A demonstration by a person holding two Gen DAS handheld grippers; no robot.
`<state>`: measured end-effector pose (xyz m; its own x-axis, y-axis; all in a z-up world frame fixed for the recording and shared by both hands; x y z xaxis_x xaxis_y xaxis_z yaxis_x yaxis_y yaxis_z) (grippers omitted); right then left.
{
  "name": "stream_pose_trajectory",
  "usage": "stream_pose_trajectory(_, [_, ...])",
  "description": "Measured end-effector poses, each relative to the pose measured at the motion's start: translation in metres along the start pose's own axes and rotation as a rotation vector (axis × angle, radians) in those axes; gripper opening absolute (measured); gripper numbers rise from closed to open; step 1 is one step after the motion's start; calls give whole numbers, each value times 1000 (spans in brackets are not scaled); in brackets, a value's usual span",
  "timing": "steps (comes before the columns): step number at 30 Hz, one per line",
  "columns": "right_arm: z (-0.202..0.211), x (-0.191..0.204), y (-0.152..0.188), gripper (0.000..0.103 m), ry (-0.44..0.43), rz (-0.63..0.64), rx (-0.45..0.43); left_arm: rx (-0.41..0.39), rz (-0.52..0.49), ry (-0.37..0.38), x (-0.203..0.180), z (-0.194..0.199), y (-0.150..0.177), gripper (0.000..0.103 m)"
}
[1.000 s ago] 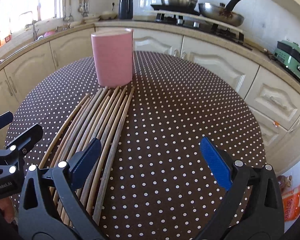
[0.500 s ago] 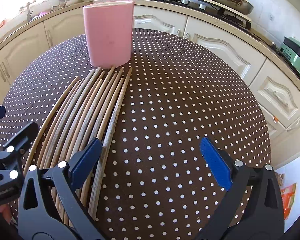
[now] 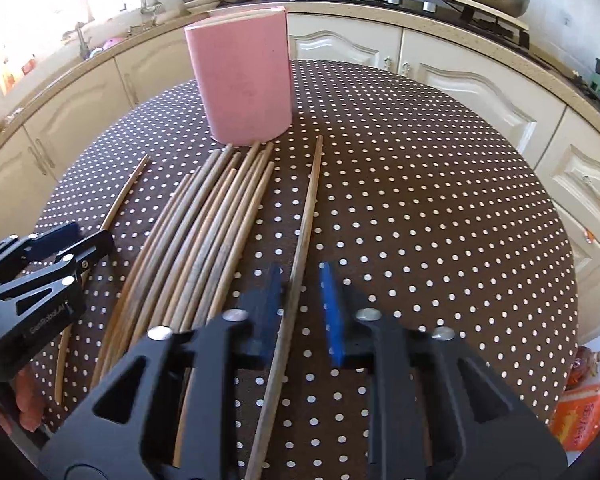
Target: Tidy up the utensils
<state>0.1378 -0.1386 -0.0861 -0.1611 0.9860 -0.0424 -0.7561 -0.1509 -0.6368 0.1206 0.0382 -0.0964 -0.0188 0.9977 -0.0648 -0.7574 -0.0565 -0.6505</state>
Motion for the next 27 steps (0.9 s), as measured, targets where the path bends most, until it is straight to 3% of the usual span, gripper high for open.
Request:
stream_pose_trajectory(2, [-1,-2,-1,9,-25,-12,2,-11,-12,3,-3,1,1,9])
stream_pose_trajectory(3, [-2,-3,-1,8,-36,-21,2,-14,-12,1,-3,1,1,7])
stream_pose_trajectory(10, [1,-16,3,6,-79,-110,-3,-46,-20,74,-4,5,2,6])
stream_pose_trajectory(15, [15,-20,4,6,-78,-127,-60,-80,-20,101,-5,10,0,6])
stream_pose_trajectory(21, [33,-29,0,6,-87,-175,-144,-189,8,125,1,33,-11,6])
stream_pose_trajectory(27, [38,-21,-6,7,-56,-120,-140,-229,-1,127,-1,42,-25,6])
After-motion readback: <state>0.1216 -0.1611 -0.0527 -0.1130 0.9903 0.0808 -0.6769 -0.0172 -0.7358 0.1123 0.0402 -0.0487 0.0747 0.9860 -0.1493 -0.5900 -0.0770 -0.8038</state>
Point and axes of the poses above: each gripper's, at about its wrist camera, not at the fingertips, and z roughly against the way its jaws point, x to its left, y to its underside, the point moved 4 cm from there along -z, roughly the way its jaws point, and after that the axes turned 8 degrees about y, right-handed, at the moved point
